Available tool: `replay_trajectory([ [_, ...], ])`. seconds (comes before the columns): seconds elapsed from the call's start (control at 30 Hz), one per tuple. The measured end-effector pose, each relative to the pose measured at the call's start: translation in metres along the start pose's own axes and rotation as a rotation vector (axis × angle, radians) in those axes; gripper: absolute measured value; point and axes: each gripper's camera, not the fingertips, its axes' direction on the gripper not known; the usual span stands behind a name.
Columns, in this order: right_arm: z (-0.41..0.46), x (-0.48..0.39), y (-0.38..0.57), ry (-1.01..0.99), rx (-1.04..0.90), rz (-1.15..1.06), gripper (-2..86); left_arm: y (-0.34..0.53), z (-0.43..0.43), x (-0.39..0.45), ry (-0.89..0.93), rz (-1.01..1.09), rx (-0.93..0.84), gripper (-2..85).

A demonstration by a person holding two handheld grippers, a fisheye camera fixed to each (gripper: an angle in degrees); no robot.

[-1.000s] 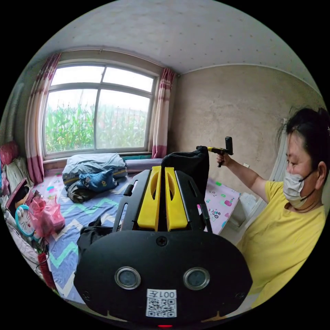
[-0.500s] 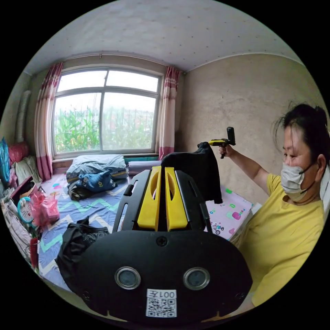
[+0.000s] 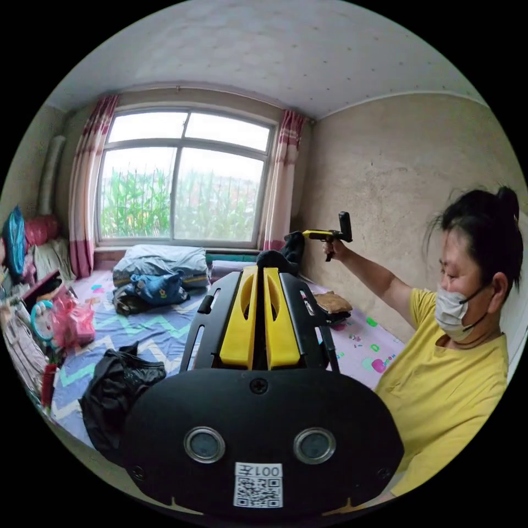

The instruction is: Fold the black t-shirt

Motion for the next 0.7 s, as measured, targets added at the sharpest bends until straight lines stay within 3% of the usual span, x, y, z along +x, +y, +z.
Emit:
replay_trajectory([
  [0.17,-0.043,0.026,0.008,-0.015,0.043,-0.062,-0.4,-0.03,0.036,0.085,-0.099,0.175,0.0,-1.5],
  [0.3,-0.072,0.058,0.059,-0.076,-0.01,-0.092,-0.4,-0.022,0.092,0.136,-0.143,0.187,-0.039,-1.5],
  [0.4,-0.072,0.084,0.12,-0.137,-0.099,-0.089,-0.3,0.01,0.157,0.168,-0.158,0.106,-0.126,-1.5],
  [0.57,-0.035,0.127,0.241,-0.233,-0.27,0.003,-0.3,0.123,0.325,0.188,-0.12,-0.15,-0.44,-1.4],
  [0.7,0.013,0.161,0.352,-0.285,-0.427,0.13,-0.3,0.218,0.435,0.189,-0.06,-0.329,-0.491,-1.4],
])
